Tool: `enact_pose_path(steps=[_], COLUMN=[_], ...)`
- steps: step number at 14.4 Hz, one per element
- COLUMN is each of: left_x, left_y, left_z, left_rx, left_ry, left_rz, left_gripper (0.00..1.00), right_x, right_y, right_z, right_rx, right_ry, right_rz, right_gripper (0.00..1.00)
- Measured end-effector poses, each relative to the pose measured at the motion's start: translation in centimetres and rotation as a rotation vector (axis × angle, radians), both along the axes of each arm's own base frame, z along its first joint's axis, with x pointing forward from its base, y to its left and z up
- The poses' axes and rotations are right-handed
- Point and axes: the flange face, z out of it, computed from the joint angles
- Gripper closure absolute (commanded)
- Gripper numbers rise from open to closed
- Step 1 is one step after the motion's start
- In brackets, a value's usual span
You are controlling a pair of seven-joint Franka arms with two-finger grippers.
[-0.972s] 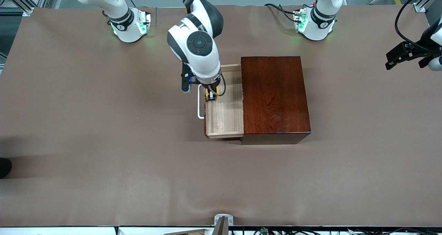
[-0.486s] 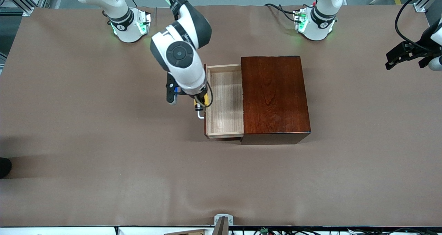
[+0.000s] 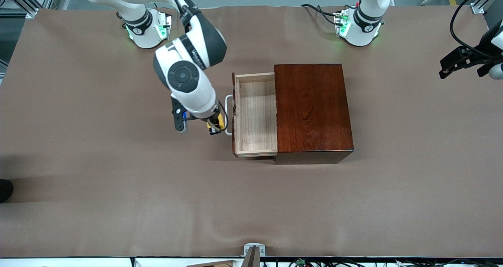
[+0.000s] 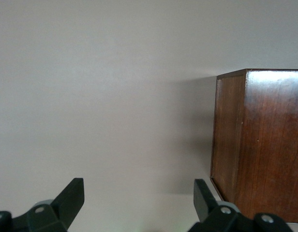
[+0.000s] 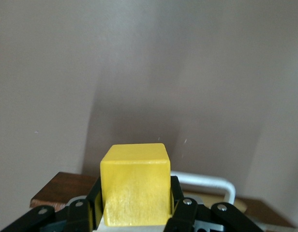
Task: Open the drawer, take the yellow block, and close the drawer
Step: 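Lift the yellow cube out and carry it away from the box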
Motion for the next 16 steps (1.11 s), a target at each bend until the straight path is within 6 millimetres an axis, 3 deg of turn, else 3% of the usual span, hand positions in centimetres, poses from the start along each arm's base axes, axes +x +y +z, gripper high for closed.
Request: enact_pose_path(steps=[6,16], left_x=[0.0,0.0], left_y=[0.5,0.8], left_z=[0.0,0.0], left_rx=[0.0,0.0], left_ry=[-0.002,-0.002], left_rz=[0.009,0.015], left_gripper=[0.0,0.0], right_x=[2.9,7.8], right_y=[-7.3,-22.3], right_z=[0.7,-0.5], right_rx=[0.017,0.066], right_ry=[0.053,0.067], right_rz=[0.227,0.551], right_gripper=[0.72,0.72])
